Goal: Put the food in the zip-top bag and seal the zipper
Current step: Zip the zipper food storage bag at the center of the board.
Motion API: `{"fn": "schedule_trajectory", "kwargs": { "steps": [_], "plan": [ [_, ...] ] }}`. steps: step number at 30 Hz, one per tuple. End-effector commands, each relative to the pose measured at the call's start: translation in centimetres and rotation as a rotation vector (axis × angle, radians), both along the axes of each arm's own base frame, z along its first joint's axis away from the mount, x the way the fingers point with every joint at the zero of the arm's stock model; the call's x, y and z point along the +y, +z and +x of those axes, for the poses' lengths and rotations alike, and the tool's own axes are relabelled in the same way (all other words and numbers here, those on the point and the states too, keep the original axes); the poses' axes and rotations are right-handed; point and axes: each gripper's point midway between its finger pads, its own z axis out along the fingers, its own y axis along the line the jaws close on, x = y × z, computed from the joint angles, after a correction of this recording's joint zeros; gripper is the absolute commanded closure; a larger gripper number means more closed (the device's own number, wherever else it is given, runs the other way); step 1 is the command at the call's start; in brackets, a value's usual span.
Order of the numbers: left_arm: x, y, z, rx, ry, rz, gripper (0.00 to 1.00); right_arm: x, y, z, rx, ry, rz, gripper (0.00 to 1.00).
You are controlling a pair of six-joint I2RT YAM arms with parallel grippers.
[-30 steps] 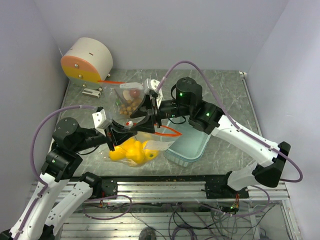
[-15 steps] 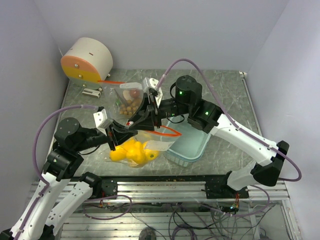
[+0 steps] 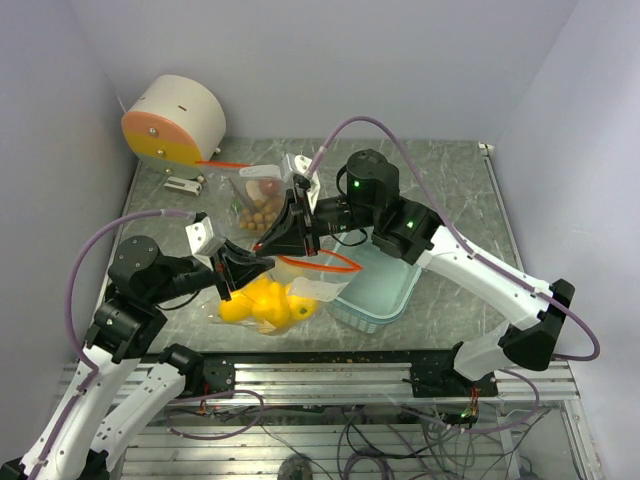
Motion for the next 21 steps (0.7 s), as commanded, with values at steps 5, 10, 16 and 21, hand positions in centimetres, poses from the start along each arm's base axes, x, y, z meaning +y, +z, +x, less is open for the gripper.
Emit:
{"fn": "schedule_trajectory", "kwargs": {
  "steps": [5, 10, 16, 21],
  "plan": [
    [0.7, 2.6, -0.3, -0.076, 0.044, -0.046, 0.93, -1.6, -0.3, 1.4, -0.016, -0.062, -0.019, 1.00],
    [0.7, 2.9, -0.4, -0.080, 0.041, -0.053, 0.93, -1.9, -1.0, 1.7, -0.023, -0.064, -0.035, 1.00],
    [0.3, 2.8, -0.3, -0.071, 0.019, -0.060, 0.93, -1.4, -1.2, 1.7, -0.006, -0.041, -0.033, 1.00],
    [-0.4, 1.6, 0.1, -0.041, -0.019, -0.032, 0.93, -1.1, 1.0, 0.8, -0.011, 0.027, 0.020, 1.00]
  ]
}}
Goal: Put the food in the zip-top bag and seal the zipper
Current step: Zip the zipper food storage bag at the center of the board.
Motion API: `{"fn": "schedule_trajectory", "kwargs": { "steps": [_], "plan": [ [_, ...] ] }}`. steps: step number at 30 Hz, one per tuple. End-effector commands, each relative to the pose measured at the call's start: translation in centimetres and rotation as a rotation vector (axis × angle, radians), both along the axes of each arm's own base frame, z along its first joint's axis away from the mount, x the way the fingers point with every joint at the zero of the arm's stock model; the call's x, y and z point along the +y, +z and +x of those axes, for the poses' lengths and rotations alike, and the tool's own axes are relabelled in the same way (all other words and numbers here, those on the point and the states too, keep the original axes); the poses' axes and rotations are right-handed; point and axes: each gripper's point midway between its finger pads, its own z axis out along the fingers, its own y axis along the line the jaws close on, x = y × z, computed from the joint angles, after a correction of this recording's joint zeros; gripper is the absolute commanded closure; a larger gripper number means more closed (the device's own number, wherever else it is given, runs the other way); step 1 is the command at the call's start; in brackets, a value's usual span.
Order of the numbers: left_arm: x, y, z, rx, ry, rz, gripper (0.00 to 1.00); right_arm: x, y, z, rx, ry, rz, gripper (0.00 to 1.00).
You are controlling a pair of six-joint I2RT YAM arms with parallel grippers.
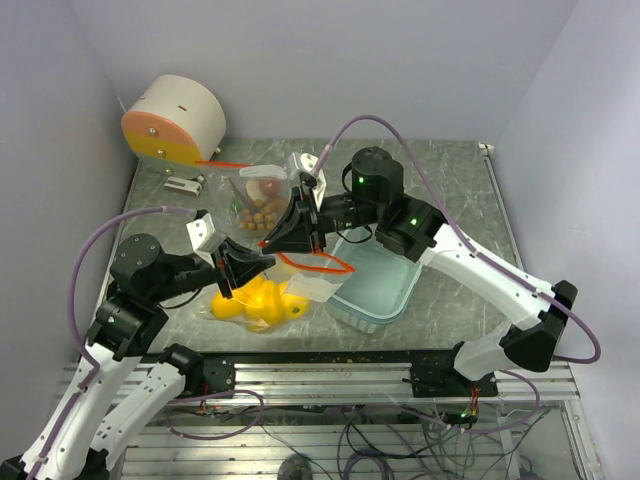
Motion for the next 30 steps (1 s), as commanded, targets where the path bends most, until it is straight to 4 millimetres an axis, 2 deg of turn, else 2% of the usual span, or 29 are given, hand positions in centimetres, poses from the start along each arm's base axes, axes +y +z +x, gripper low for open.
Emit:
{"fn": "schedule_trajectory", "kwargs": {
  "steps": [1, 5, 8, 10, 13, 18, 26, 30],
  "plan": [
    [-0.5, 1.4, -0.1, -0.057, -0.042, -0.016, 0.93, -0.1, 1.9, -0.4, 0.003, 0.060, 0.033, 1.00],
    [-0.7, 1.6, 0.2, -0.074, -0.058, 0.021, 0.78, 0.3, 1.7, -0.9, 0.031, 0.114, 0.022, 1.00],
    [-0.9, 2.1, 0.1, -0.088, -0.079, 0.034, 0.75, 0.3, 1.3, -1.0, 0.037, 0.127, 0.013, 1.00],
    [-0.9, 2.3, 0.1, -0.093, -0.085, 0.039, 0.78, 0.3, 1.2, -1.1, 0.035, 0.128, 0.009, 1.00],
    [-0.9, 2.2, -0.1, -0.099, -0.098, 0.054, 0.93, 0.2, 1.1, -0.9, 0.027, 0.114, 0.001, 1.00],
    [-0.3, 1.8, -0.9, -0.126, -0.096, 0.091, 0.93, -0.3, 0.6, -0.7, 0.005, 0.094, -0.023, 1.00],
    [0.6, 4.5, -1.8, -0.166, -0.049, 0.038, 0.93, -0.2, -2.1, 0.3, -0.013, 0.067, -0.097, 1.00],
    [0.8, 4.9, -1.5, -0.172, -0.024, 0.037, 0.93, -0.2, -3.0, 0.7, -0.022, 0.052, -0.122, 1.00]
  ]
}}
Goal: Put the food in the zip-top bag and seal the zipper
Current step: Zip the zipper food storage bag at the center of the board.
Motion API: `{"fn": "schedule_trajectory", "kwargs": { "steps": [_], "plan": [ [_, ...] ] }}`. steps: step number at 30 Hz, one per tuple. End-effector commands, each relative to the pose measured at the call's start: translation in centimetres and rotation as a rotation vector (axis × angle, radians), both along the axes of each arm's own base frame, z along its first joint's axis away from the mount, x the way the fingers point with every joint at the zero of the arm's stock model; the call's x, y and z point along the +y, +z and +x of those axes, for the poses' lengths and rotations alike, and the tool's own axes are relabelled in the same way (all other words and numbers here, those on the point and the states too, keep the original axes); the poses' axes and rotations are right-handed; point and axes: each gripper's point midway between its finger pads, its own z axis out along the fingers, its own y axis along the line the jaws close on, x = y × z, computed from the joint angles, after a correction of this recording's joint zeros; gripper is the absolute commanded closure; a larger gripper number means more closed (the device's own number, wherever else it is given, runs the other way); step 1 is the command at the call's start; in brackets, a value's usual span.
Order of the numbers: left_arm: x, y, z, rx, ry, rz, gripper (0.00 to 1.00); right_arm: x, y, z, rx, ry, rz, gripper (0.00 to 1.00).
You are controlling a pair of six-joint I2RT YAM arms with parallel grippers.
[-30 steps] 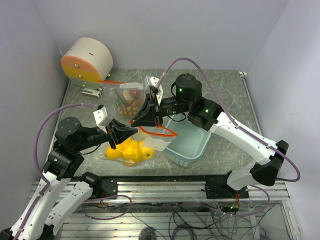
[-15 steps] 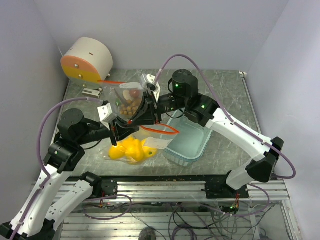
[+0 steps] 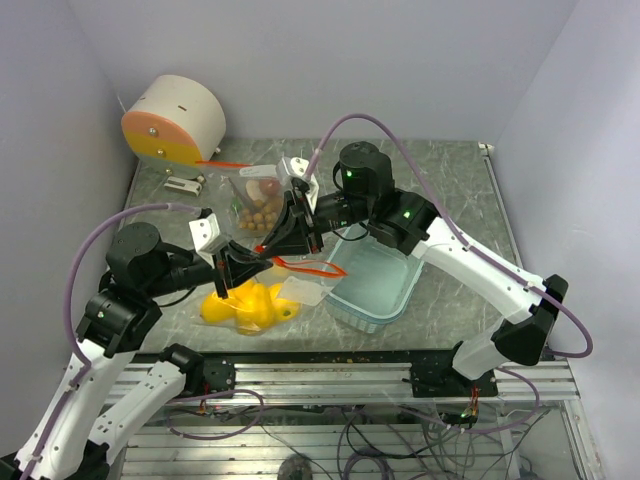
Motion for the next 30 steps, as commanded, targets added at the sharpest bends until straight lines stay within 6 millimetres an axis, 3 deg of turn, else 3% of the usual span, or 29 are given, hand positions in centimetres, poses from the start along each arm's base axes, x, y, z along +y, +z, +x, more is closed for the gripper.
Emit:
{"fn": "schedule_trajectory", "kwargs": {
  "steps": [1, 7, 14, 24, 30],
  "plan": [
    [0.7, 4.1, -0.6, -0.118, 0.029, -0.061, 0.93, -0.7, -2.6, 1.3, 0.002, -0.055, -0.093, 1.00],
    [1.0, 3.7, -0.1, -0.109, 0.063, -0.042, 0.93, -1.2, -3.2, 1.6, -0.018, -0.071, -0.104, 1.00],
    [1.8, 4.7, -0.1, -0.133, 0.112, -0.045, 0.93, -1.8, -4.3, 2.3, -0.038, -0.098, -0.137, 1.00],
    [3.7, 6.3, -0.3, -0.166, 0.220, -0.042, 0.93, -2.9, -5.6, 3.6, -0.050, -0.133, -0.153, 1.00],
    [5.5, 7.3, -0.1, -0.198, 0.323, -0.035, 0.93, -4.4, -7.4, 4.7, -0.067, -0.168, -0.168, 1.00]
  ]
}}
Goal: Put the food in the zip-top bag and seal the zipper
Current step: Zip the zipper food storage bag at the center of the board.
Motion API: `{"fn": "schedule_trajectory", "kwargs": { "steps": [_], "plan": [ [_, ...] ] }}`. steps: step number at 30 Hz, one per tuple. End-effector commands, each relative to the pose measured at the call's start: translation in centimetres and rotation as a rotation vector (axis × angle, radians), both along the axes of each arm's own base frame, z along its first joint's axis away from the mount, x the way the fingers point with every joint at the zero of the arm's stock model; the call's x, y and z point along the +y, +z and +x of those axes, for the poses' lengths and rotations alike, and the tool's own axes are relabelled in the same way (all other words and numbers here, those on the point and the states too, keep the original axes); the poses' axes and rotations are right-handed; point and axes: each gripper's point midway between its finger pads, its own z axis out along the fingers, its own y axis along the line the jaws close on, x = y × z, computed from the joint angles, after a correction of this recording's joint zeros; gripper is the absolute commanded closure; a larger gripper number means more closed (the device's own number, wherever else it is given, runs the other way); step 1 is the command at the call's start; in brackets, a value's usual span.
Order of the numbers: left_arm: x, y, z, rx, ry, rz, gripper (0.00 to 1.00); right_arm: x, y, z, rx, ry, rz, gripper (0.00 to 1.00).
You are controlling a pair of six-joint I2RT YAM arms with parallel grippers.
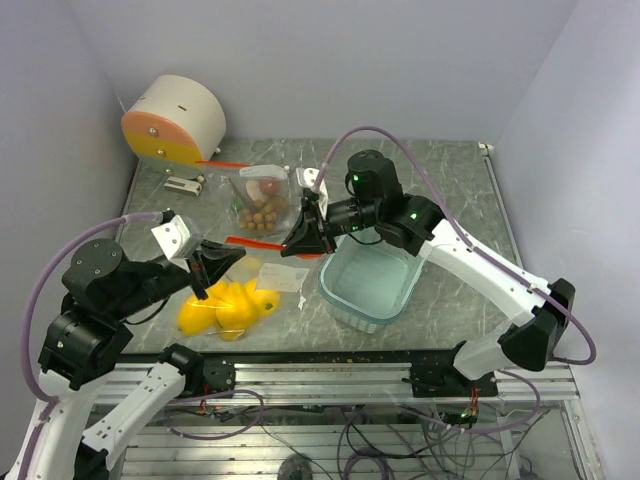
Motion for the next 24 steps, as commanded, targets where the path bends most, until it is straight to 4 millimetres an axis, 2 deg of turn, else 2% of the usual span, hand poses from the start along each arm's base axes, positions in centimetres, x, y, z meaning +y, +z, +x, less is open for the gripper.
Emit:
{"fn": "schedule_trajectory", "kwargs": {
  "steps": [1, 10, 19, 20, 22, 24],
  "plan": [
    [2.1, 4.0, -0.3, -0.138, 0.101, -0.037, 0.93, -2.4, -3.1, 1.7, -0.005, -0.079, -0.070, 1.00],
    [3.9, 4.0, 0.6, -0.135, 0.224, -0.021, 0.93, -5.0, -5.7, 4.6, -0.006, -0.185, -0.075, 1.00],
    [4.4, 3.2, 1.8, -0.115, 0.284, -0.027, 0.93, -5.7, -7.2, 6.7, 0.013, -0.276, -0.102, 1.00],
    [4.3, 3.1, 2.0, -0.110, 0.287, -0.035, 0.93, -5.6, -6.9, 7.0, 0.017, -0.293, -0.094, 0.92],
    [4.1, 2.7, 2.7, -0.099, 0.301, -0.059, 0.93, -5.5, -6.1, 8.4, 0.025, -0.379, -0.070, 0.63],
    [4.0, 2.3, 3.7, -0.082, 0.333, -0.105, 0.93, -5.5, -4.4, 10.1, 0.033, -0.489, -0.018, 0.34]
  ]
}}
